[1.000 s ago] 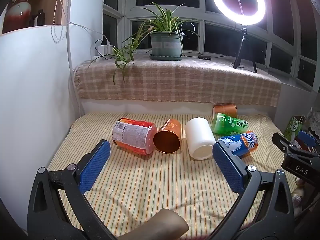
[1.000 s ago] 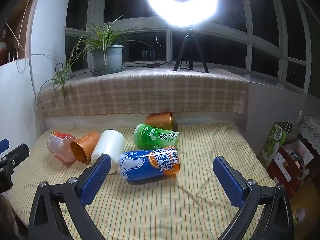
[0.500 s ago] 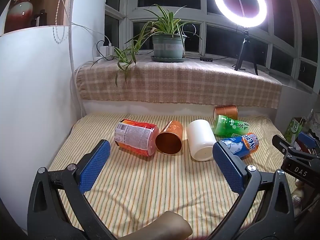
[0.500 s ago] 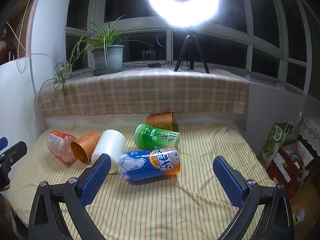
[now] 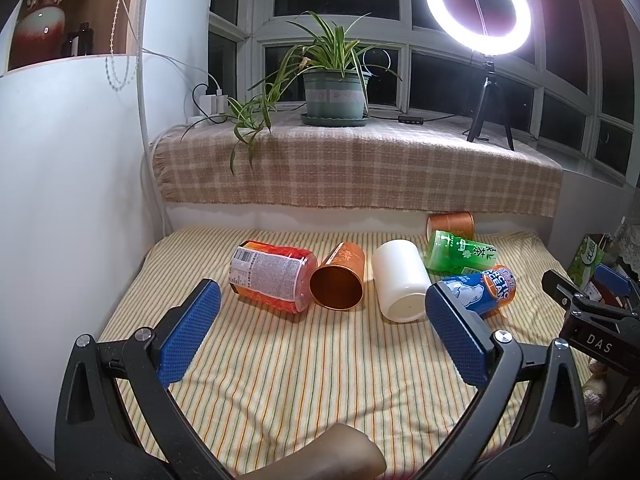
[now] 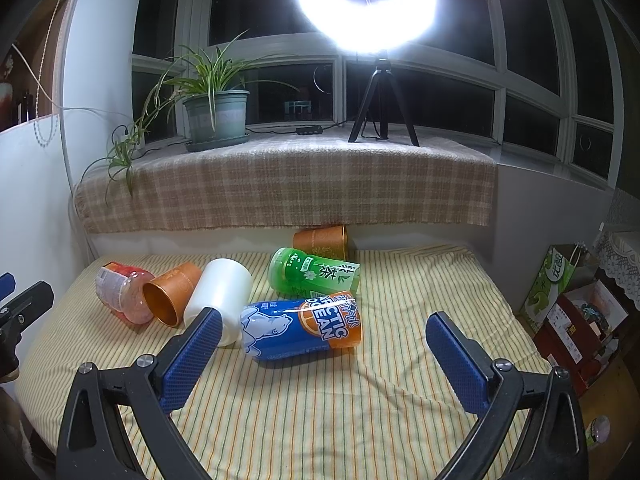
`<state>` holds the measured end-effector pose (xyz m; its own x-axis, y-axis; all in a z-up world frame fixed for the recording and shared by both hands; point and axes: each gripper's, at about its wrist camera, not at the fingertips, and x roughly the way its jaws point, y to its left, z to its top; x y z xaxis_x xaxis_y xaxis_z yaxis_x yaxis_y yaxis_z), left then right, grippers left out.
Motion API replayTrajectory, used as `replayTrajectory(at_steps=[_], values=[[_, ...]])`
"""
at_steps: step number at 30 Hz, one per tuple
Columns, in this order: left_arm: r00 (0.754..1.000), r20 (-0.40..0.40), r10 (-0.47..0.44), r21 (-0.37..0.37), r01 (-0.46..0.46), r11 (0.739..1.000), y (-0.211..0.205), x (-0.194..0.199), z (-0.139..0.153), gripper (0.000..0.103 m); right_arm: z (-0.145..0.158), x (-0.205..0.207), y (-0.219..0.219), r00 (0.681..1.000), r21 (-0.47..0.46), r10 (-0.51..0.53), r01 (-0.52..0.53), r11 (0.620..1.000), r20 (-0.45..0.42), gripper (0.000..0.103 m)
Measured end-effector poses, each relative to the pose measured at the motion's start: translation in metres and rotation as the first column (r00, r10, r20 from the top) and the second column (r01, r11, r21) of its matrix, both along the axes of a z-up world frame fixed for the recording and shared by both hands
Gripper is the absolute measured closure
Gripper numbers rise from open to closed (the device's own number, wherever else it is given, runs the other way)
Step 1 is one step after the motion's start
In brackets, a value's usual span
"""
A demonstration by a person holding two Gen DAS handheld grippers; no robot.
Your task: Flip cup upright
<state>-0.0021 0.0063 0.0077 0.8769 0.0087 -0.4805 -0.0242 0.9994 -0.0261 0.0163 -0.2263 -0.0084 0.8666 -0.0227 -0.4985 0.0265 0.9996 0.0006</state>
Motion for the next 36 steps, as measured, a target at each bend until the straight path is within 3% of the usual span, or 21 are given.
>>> replayTrajectory(at_steps=[36], values=[[1.0, 0.002, 0.001, 0.003, -0.001, 1.0, -0.0008, -0.0012, 0.0012, 0.0, -0.0046, 0.0011, 0.0022, 1.0, 0.005, 0.009, -0.009, 1.0, -0.018, 0.0]])
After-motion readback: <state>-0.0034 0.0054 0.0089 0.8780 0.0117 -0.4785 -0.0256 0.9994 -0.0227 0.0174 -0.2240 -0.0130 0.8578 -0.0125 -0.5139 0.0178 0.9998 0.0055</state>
